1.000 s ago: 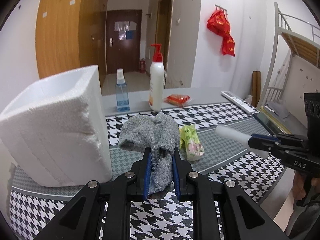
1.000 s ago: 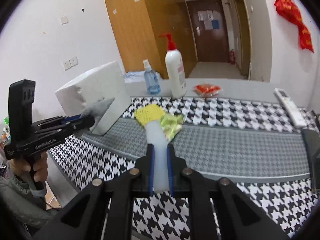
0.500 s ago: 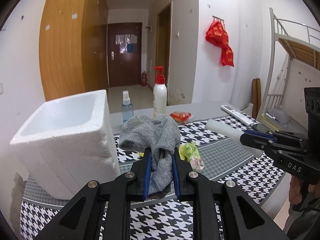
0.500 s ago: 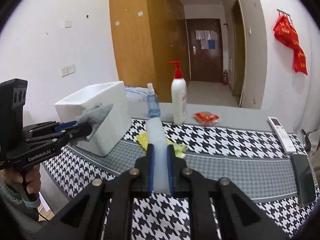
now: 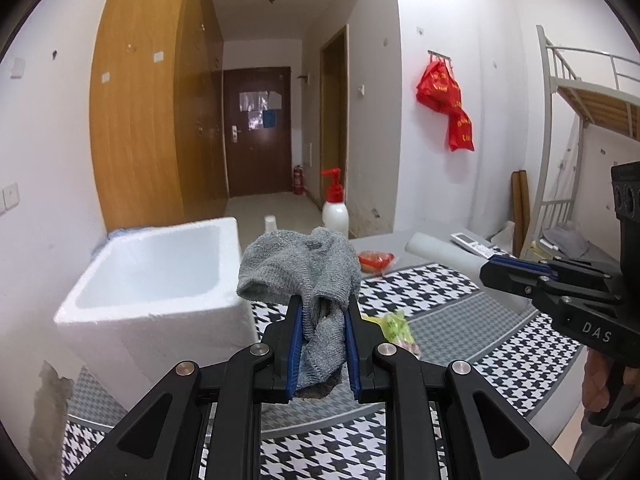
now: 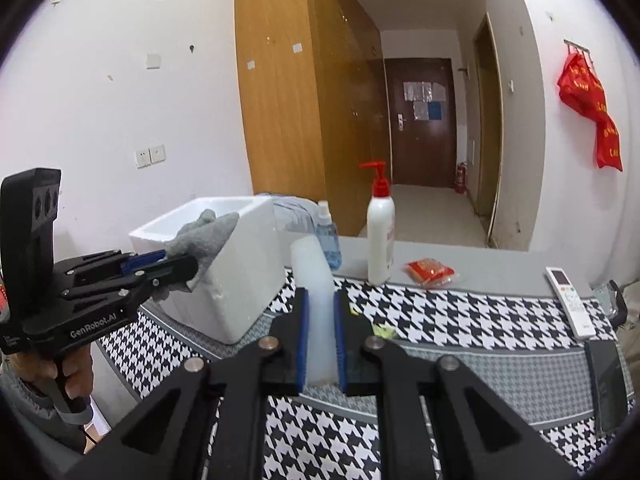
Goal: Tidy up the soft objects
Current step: 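Lift the grey sock with the left gripper while the right gripper carries the tube toward the box, then carry the tube over the foam box and open the right gripper to drop it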
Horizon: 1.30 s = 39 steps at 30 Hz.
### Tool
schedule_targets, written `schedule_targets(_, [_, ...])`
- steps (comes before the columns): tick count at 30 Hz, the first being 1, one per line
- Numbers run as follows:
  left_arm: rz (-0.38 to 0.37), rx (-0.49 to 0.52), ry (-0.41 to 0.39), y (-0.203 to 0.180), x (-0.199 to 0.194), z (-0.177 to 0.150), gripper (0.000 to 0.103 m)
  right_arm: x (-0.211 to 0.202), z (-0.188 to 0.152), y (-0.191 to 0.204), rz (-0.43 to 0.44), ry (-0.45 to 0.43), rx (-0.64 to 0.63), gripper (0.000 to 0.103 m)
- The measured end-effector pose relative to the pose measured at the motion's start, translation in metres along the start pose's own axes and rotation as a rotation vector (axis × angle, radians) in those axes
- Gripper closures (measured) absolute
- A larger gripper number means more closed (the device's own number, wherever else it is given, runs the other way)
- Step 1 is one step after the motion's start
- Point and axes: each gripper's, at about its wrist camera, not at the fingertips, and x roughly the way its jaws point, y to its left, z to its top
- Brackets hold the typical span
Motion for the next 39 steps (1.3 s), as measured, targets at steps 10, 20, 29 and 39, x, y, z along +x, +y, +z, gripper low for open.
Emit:
schedule_targets(10, [0.044, -0.012, -0.045, 0.016, -0.01, 0.011, 0.083, 0.004, 0.015, 0.007, 0.018, -0.031, -0.022, 0.088])
schedule_targets(20, [0.093, -0.02, -0.076, 0.027, -0.02, 0.016, 0.083, 0.008, 0.025, 0.011, 0.048, -0.048, -0.029, 0.088])
schedule_targets(29, [0.139, -0.04, -0.091, 0.046, -0.028, 0.017, 0.083, 0.018, 0.034, 0.024, 0.085, -0.048, -0.046, 0.088])
schedule_targets(39, [0.175, -0.051, -0.093, 0.067, -0.031, 0.017, 0.083, 0.029, 0.044, 0.039, 0.102, -0.046, -0.057, 0.088])
